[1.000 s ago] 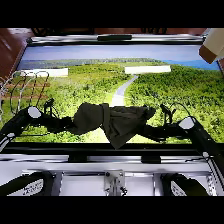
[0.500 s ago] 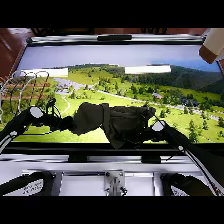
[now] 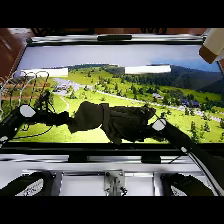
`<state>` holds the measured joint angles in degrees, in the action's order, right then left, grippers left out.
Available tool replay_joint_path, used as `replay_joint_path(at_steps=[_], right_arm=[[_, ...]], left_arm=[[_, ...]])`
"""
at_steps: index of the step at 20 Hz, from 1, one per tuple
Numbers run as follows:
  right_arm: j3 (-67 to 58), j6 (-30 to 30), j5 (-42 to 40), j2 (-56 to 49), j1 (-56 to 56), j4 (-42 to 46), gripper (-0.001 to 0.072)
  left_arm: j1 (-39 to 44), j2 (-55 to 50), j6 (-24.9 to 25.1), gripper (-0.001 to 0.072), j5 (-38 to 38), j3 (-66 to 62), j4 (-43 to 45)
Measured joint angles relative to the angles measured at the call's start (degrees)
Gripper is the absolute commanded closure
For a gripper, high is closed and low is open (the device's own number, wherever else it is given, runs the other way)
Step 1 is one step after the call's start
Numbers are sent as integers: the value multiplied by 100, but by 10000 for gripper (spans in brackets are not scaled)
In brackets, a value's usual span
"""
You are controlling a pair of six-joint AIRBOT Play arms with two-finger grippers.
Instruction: Fold the shirts.
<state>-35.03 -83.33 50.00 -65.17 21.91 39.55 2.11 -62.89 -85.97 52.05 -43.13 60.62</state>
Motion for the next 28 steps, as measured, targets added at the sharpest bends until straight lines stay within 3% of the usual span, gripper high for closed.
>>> replay_joint_path(at_steps=[4,7,12,16,22,28], right_arm=[[-1311,273,433,1471,-802,741,653],[-2739,354,90,2518,-1528,1104,653],[-4509,404,-669,3421,-2387,1585,653],[-4979,302,-402,3569,-2649,2094,653],[-5123,275,1462,3167,-2730,2868,653],[-5154,426,1751,3233,-2743,3086,653]], left_arm=[[-31,1180,179,671,26,-1104,4],[-39,2205,131,672,-369,-2409,61],[-39,3338,-883,672,-815,-3919,1353],[-39,3536,-1613,671,210,-4192,2640],[-39,3143,-1700,671,2175,-3394,3373],[-39,3241,-1694,671,2614,-3394,3528]])
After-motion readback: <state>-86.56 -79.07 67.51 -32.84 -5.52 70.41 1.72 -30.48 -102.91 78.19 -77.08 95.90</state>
